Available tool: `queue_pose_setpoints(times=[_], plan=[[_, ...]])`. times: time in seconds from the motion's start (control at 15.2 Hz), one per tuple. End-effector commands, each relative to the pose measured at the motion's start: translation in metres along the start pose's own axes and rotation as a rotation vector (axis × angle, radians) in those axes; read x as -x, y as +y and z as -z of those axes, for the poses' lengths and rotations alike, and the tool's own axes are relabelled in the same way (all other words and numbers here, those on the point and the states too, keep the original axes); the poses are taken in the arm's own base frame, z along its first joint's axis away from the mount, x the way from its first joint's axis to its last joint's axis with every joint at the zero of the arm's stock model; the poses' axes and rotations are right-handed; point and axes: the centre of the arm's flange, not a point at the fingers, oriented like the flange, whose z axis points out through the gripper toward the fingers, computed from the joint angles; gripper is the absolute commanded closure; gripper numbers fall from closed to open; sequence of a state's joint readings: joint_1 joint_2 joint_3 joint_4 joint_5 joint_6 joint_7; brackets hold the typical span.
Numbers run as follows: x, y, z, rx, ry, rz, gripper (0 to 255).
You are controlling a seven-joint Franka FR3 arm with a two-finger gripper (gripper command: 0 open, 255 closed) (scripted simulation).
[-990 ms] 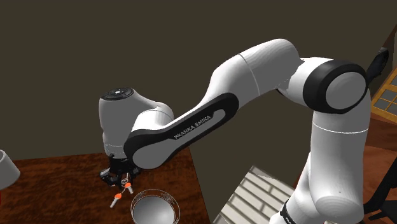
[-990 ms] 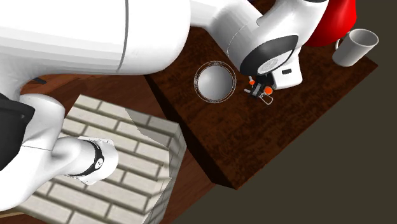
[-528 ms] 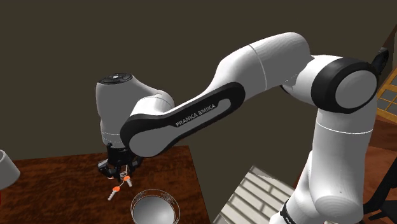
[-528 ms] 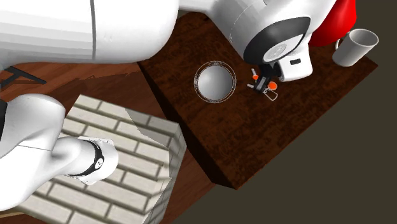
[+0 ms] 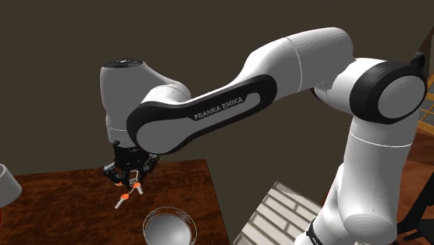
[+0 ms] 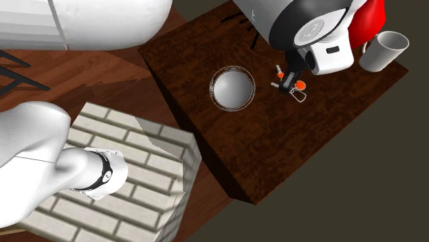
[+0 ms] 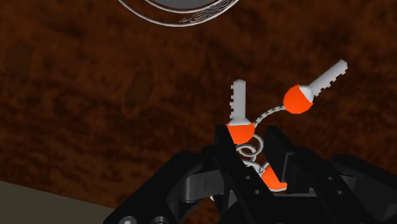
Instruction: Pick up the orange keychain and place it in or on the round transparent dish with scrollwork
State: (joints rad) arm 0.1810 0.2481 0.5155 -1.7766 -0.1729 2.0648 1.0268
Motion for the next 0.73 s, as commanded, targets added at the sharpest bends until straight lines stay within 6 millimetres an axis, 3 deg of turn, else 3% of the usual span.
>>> queue_pose_setpoints(times=[0.0, 0.13, 0.66], plan=[[-0.001, -0.001, 0.01, 0.0, 0.0, 0.0, 255], [-0.001, -0.001, 0.018, 0.0, 0.0, 0.0, 255], [0.098, 0.032, 0.033, 0.0, 0.0, 0.0, 255]])
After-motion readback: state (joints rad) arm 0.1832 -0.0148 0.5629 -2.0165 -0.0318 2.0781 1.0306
